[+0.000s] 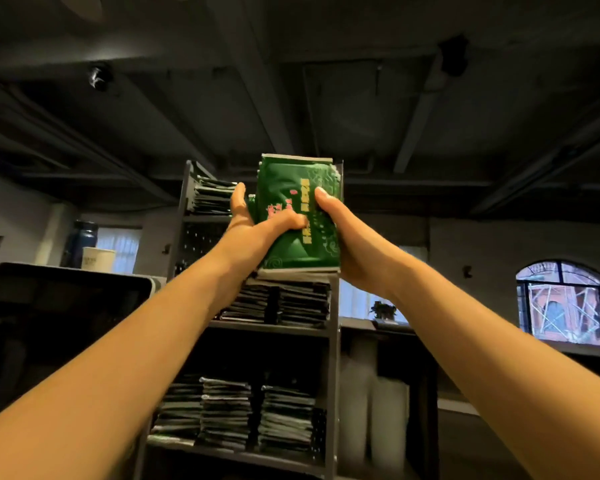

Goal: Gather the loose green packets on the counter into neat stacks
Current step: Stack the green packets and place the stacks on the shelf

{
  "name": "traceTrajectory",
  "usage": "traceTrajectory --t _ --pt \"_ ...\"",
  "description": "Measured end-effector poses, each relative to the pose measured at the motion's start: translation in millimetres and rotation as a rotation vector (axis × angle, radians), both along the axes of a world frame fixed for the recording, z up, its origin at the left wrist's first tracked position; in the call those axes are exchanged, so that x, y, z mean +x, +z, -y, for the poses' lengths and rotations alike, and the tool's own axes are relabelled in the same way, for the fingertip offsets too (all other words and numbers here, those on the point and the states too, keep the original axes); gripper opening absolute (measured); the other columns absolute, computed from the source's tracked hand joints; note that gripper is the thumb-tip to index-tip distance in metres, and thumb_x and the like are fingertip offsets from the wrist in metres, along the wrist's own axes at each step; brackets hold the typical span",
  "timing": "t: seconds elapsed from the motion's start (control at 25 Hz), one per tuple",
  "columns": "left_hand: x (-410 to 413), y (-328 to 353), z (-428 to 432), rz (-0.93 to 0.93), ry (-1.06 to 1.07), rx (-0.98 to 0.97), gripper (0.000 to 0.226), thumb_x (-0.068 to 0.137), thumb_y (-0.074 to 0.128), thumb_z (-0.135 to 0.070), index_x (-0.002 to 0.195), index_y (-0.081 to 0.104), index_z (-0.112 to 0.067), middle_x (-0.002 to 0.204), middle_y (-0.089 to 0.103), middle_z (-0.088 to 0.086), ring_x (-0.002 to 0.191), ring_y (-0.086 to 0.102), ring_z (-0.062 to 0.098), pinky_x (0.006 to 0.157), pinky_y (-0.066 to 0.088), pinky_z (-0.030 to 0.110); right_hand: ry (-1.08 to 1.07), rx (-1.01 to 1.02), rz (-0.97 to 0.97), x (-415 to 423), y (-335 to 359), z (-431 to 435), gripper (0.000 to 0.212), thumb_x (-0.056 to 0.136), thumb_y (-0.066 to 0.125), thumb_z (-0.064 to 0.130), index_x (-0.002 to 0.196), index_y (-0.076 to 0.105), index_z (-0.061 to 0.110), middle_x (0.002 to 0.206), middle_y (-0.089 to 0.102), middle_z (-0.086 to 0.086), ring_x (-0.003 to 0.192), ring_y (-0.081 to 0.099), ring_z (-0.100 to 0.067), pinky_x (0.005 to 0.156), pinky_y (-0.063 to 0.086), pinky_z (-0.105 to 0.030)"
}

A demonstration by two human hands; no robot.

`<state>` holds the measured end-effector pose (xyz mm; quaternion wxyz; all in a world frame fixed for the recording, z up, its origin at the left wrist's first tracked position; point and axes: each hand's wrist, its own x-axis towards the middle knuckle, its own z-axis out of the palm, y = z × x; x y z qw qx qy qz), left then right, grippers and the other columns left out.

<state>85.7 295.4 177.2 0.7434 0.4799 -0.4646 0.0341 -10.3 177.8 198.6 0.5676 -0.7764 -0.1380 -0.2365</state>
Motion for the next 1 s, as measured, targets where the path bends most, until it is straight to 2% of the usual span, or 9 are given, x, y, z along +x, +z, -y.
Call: traceTrajectory --t 0.12,0.2,0.28,0.32,0.4,0.44,0.64,0.84,1.0 --pt "16 41 -3 -0.072 0.005 0.031 0.116 0.062 0.078 -0.034 0.148 -0.001 -0.038 0.103 0.066 -0.002 0.085 0.069 0.017 0.078 0.056 0.039 -0.293 -0.177 0.373 15 19 4 0.056 0.087 0.056 0.044 0.136 0.045 0.019 0.135 0.052 0.002 0.121 0.05 -0.01 0.099 0.042 -0.028" --pt "28 66 -5 -0.081 -0.003 0.071 0.114 0.062 0.078 -0.035 0.149 0.005 -0.034 0.091 0.067 0.002 0.067 0.071 0.016 0.056 0.055 0.032 -0.497 -0.481 0.762 22 26 5 0.062 0.08 0.059 0.032 0.138 0.041 0.017 0.141 0.039 0.003 0.13 0.036 -0.008 0.108 0.032 -0.027" --pt "32 90 -3 -0.093 0.007 0.135 0.12 0.05 0.079 -0.042 0.149 0.013 -0.03 0.087 0.069 0.005 0.066 0.071 0.019 0.055 0.054 0.031 -0.602 -0.84 0.912 33 31 10 0.063 0.077 0.066 0.025 0.135 0.044 0.014 0.144 0.038 -0.003 0.136 0.031 -0.018 0.112 0.028 -0.031" --pt "33 98 0 -0.111 -0.002 0.175 0.113 0.05 0.078 -0.045 0.146 0.023 -0.025 0.085 0.069 0.008 0.069 0.071 0.022 0.061 0.054 0.034 -0.656 -0.971 0.924 41 35 14 0.066 0.075 0.07 0.026 0.135 0.044 0.013 0.144 0.038 -0.005 0.137 0.03 -0.023 0.112 0.028 -0.035" --pt "34 110 5 -0.096 0.021 0.206 0.059 0.071 0.07 -0.044 0.115 0.049 -0.009 0.075 0.065 0.011 0.072 0.066 0.025 0.076 0.054 0.04 -0.779 -1.111 0.926 60 43 23 0.078 0.071 0.076 0.033 0.137 0.039 0.014 0.147 0.036 -0.004 0.139 0.028 -0.03 0.11 0.033 -0.044" --pt "35 113 8 -0.112 0.029 0.223 0.038 0.08 0.063 -0.042 0.098 0.054 -0.011 0.072 0.064 0.01 0.072 0.063 0.025 0.079 0.052 0.041 -0.843 -1.145 0.914 69 47 27 0.087 0.068 0.078 0.038 0.14 0.033 0.018 0.149 0.032 -0.003 0.139 0.027 -0.033 0.106 0.038 -0.049" --pt "64 122 22 -0.132 0.036 0.338 0.058 0.073 0.061 -0.06 0.107 0.066 -0.013 0.091 0.07 0.012 0.086 0.067 0.028 0.072 0.054 0.038 -1.024 -1.234 0.915 107 58 42 0.107 0.059 0.083 0.039 0.14 0.013 0.031 0.147 0.016 -0.002 0.135 0.029 -0.038 0.086 0.052 -0.051" --pt "93 116 22 -0.164 0.073 0.306 0.062 0.077 0.055 -0.065 0.109 0.066 -0.014 0.102 0.07 0.015 0.092 0.067 0.032 0.072 0.056 0.04 -1.07 -1.386 0.775 119 70 37 0.104 0.066 0.079 0.04 0.146 0.014 0.03 0.15 0.023 -0.008 0.13 0.032 -0.036 0.087 0.05 -0.045" --pt "105 113 23 -0.184 0.019 0.254 0.065 0.09 0.031 -0.064 0.108 0.065 -0.012 0.1 0.069 0.016 0.088 0.066 0.028 0.067 0.055 0.037 -1.095 -1.372 0.549 117 91 25 0.1 0.071 0.074 0.045 0.147 0.012 0.029 0.145 0.025 -0.007 0.121 0.041 -0.033 0.087 0.045 -0.043"
